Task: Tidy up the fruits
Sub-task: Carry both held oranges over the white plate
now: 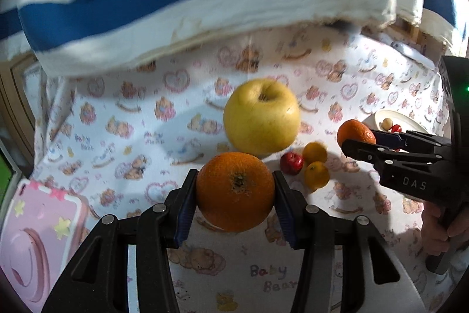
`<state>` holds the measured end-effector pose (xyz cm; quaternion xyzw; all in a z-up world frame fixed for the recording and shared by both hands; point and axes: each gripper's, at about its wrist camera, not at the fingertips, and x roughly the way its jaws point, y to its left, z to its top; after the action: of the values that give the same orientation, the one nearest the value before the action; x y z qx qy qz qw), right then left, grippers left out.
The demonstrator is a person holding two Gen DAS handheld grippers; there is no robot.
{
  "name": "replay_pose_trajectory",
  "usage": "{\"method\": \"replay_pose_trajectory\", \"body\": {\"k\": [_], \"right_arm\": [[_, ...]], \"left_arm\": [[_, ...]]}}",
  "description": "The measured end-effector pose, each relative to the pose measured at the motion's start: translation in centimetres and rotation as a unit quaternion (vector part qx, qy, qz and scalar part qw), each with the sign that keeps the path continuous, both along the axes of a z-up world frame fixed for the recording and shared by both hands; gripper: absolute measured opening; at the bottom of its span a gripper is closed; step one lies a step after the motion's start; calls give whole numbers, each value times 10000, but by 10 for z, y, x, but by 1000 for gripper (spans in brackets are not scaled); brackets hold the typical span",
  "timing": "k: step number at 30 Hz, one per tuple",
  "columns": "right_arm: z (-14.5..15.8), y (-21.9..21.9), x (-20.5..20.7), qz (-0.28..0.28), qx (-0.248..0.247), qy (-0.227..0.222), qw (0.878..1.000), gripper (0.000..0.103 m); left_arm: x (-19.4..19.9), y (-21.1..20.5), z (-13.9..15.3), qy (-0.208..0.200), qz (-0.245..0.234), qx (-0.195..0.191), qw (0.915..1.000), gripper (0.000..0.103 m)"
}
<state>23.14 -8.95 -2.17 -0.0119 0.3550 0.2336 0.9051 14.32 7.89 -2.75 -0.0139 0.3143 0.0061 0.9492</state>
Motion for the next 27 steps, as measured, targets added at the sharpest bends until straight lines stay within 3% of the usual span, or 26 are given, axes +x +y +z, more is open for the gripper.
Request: {"method": "replay_pose_trajectory", "body": {"k": [7, 18, 27], "right_arm": [[20, -13, -25, -167, 212, -797, 9965, 49], [33, -32, -54, -309, 274, -1286, 9908, 49], [41, -64, -80, -618, 312, -1456, 9869, 49]], "left_arm": [[-23, -9, 16, -810, 15, 118, 9966, 48], [-30, -10, 20, -1075, 78, 83, 9941, 48], [-41, -25, 24, -1391, -52, 474, 9891, 48]]}}
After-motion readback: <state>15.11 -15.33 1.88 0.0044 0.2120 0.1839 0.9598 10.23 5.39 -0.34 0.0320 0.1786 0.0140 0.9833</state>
